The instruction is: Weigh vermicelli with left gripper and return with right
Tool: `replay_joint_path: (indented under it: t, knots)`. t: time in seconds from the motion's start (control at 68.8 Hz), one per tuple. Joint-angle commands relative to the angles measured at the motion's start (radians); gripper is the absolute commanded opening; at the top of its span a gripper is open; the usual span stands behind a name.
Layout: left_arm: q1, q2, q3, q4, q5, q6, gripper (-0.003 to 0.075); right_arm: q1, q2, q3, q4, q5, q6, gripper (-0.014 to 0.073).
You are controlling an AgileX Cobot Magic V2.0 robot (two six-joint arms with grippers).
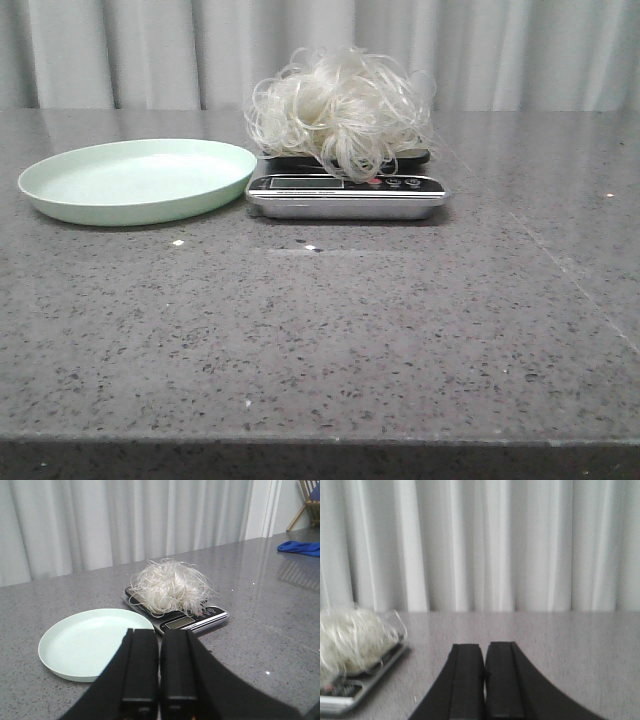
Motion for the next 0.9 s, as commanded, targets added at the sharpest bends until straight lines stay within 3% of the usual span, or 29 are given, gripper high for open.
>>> replay_joint_path:
  t: [0.0, 0.116, 0.509, 0.625, 0.756, 0.887]
  knots:
    - [-0.001, 0.009, -0.024, -0.002, -0.093, 0.0, 0.0134, -0.006, 0.105, -0.158, 0.002, 0.049, -0.008, 0.0179]
    - [-0.001, 0.009, -0.024, 0.0, -0.105, 0.0, 0.0134, -0.006, 0.277, -0.284, 0.005, 0.146, -0.008, 0.0179]
    - [-0.001, 0.009, -0.024, 0.005, -0.104, 0.0, 0.0134, 0.017, 0.577, -0.363, 0.007, 0.087, -0.008, 0.0192]
    - [-0.001, 0.009, -0.024, 0.005, -0.104, 0.0, 0.0134, 0.095, 0.673, -0.476, 0.007, 0.157, -0.008, 0.0289]
    - [-0.001, 0.009, -0.024, 0.005, -0.104, 0.0, 0.0134, 0.232, 0.825, -0.669, 0.007, 0.224, -0.008, 0.0461]
    - [-0.001, 0.009, -0.024, 0.005, -0.104, 0.0, 0.0134, 0.339, 0.975, -0.826, 0.007, 0.267, -0.008, 0.0537]
